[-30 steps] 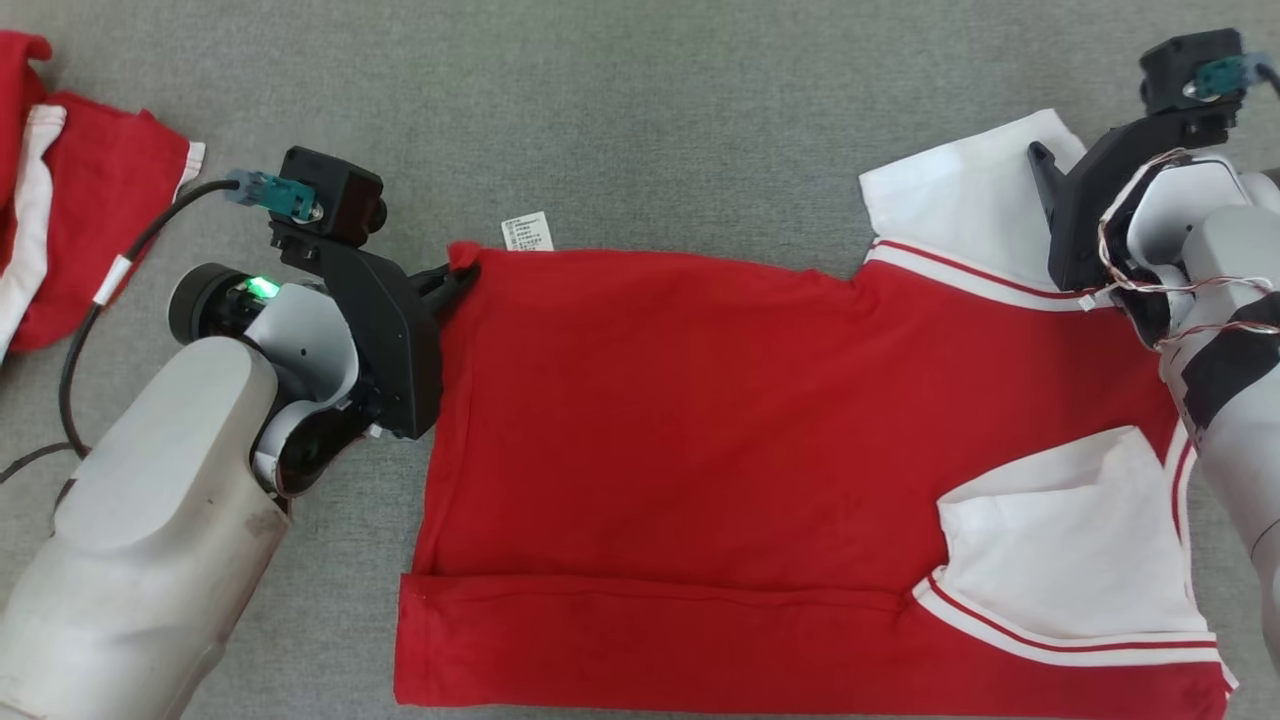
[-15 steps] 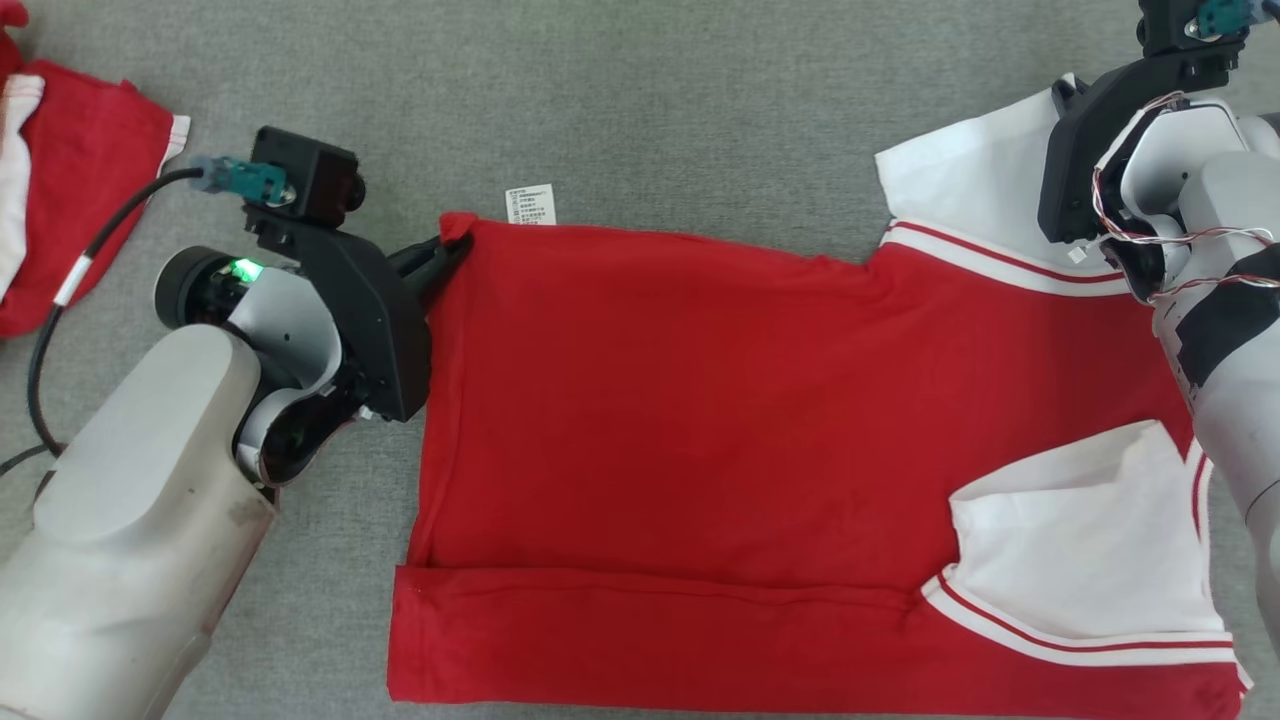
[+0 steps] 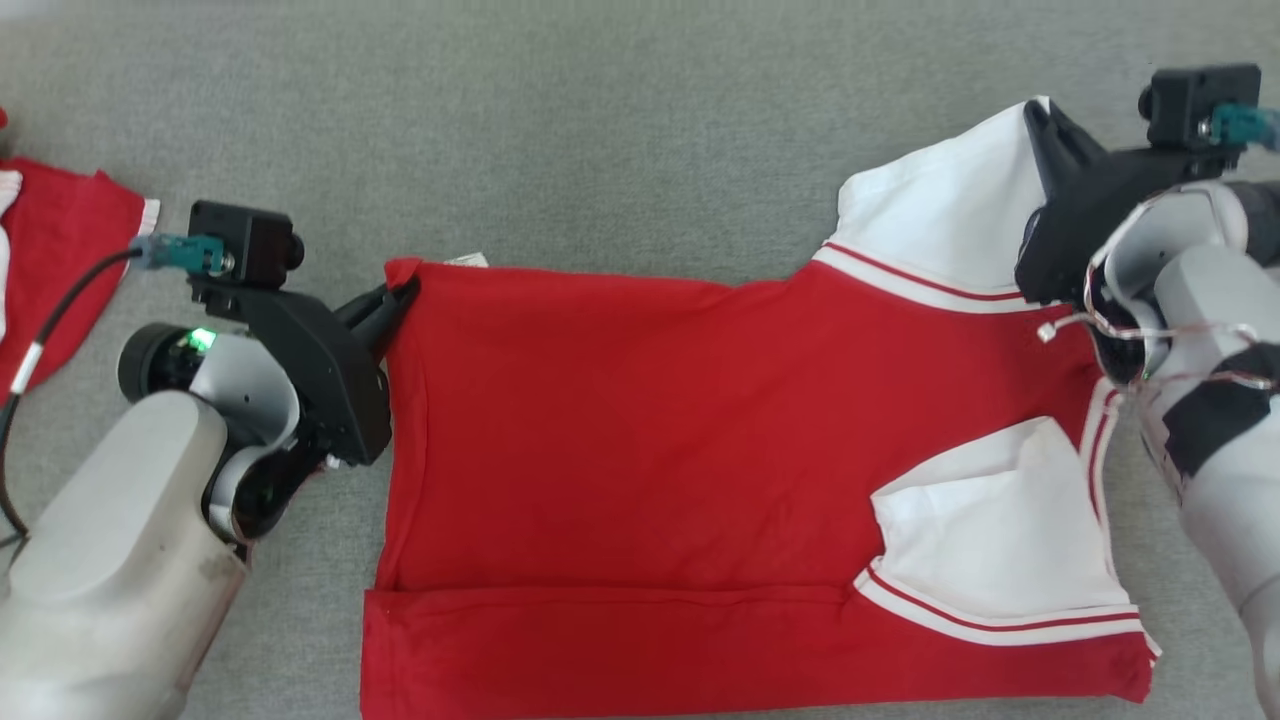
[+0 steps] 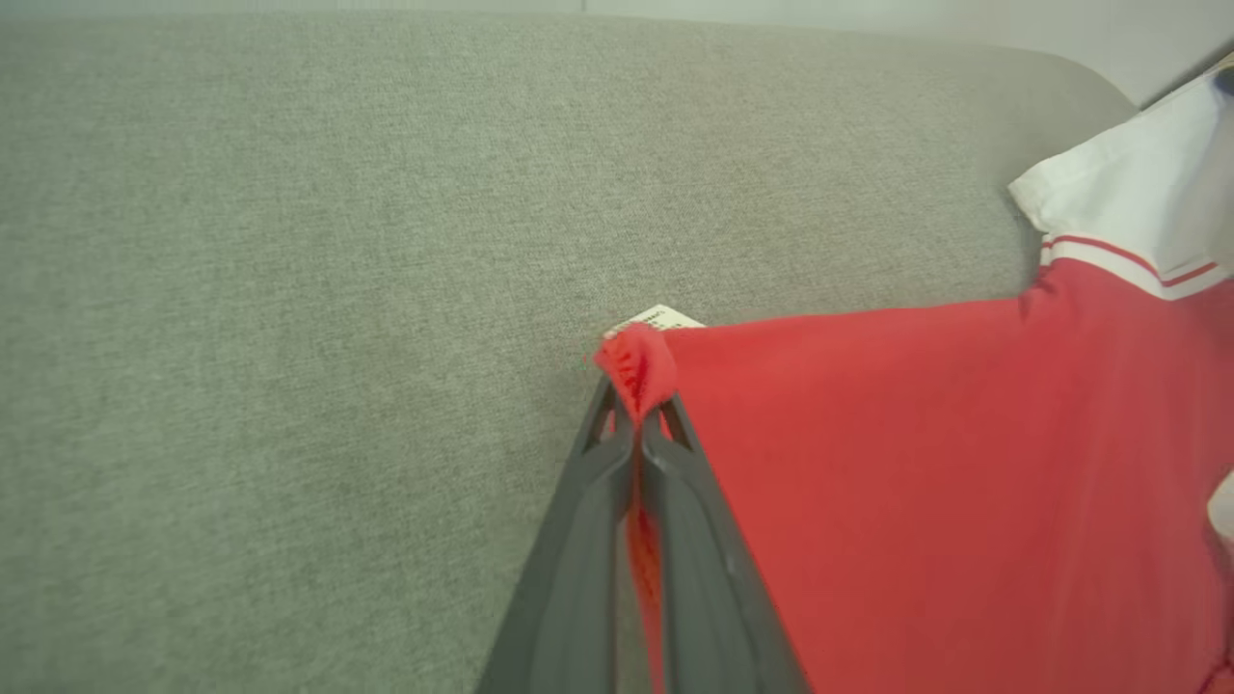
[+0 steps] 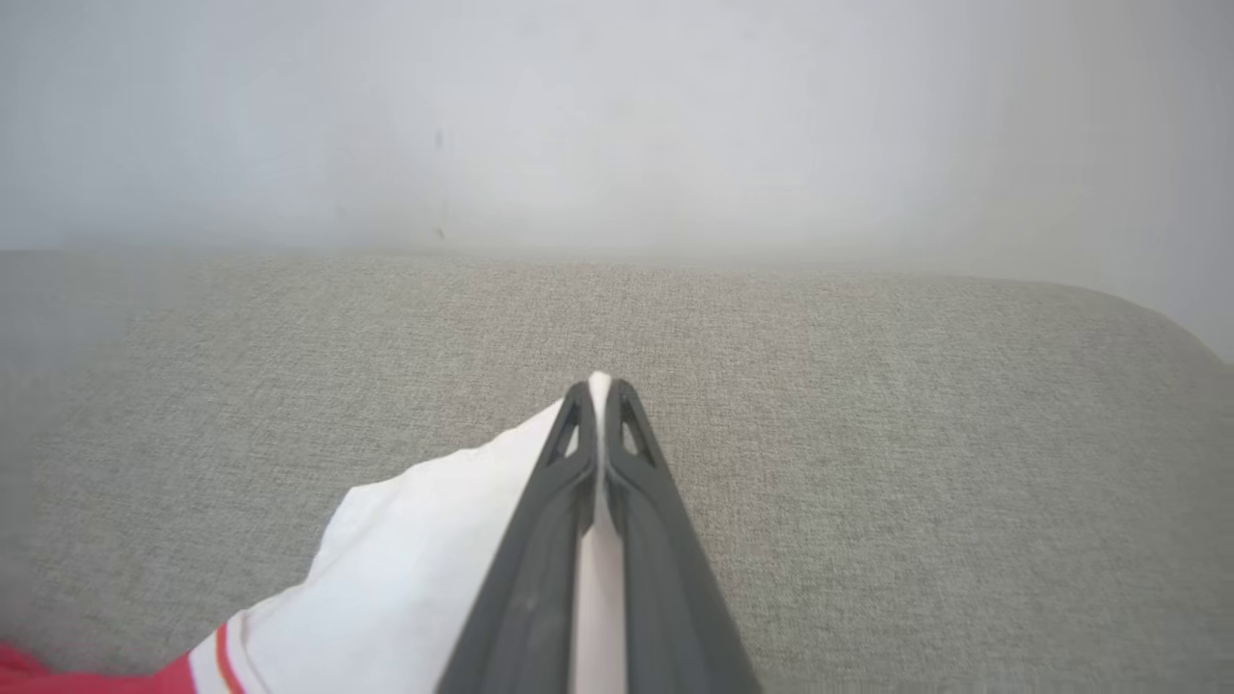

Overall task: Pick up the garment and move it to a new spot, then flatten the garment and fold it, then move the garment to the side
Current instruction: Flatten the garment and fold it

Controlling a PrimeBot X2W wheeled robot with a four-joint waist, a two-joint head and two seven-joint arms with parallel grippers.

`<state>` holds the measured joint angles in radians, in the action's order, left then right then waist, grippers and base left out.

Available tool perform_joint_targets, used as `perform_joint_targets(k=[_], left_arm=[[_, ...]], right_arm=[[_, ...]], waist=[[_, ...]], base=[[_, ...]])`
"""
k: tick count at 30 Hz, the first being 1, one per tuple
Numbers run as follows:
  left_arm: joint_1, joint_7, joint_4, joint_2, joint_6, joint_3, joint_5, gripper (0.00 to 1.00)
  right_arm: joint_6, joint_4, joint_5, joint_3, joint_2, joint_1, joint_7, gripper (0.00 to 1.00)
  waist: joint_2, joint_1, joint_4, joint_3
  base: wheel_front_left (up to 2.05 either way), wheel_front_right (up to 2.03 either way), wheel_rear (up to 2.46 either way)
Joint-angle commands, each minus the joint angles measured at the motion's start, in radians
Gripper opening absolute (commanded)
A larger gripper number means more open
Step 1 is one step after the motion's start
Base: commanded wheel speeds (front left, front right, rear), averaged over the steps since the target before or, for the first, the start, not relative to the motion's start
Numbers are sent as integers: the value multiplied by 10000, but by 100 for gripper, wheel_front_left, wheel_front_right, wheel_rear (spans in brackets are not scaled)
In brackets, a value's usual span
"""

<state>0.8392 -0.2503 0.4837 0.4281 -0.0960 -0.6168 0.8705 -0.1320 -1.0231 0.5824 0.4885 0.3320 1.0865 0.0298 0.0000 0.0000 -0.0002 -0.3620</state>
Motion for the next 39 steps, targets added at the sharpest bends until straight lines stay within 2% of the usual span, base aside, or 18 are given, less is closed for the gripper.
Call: perform_joint_targets(k=[1,7,9,16,22,28,34,39], left_arm=[[-295,158,-114,103,79,68,65,0],[-1289,712,-881,417,435,288,155,0],[-1502,822,-1073,476,524,328,171,0],[-3115,1504,-2465,809,1225,577,264,0],[-4345,2106,-3374,917,1756,722,289,0],[-5164,2662,-3925,868,2087,741,145,0],[-5716,3178,-4249,707,2187,666,93,0],[-6187,3610,-4147,593,2244,680,141,0]], right_arm=[[27,422,338,124,182,-473,243,0],[27,2424,1200,460,770,-2111,1078,0],[27,2750,1310,447,874,-2419,1195,0],[27,4633,1471,-314,1273,-4777,1793,0],[27,6146,1277,-1425,1071,-6851,1847,0],[27,7587,917,-2680,706,-8800,1619,0],[27,8931,537,-4085,70,-10691,1205,0],[27,9489,192,-4695,-509,-11620,661,0]], waist=[[0,0,-272,386],[0,0,-514,784],[0,0,-543,834],[0,0,-625,1239],[0,0,-610,1493],[0,0,-403,1617],[0,0,-195,1709],[0,0,-181,1791]], base=[[0,0,0],[0,0,0],[0,0,0],[0,0,0],[0,0,0],[0,0,0],[0,0,0],[0,0,0]])
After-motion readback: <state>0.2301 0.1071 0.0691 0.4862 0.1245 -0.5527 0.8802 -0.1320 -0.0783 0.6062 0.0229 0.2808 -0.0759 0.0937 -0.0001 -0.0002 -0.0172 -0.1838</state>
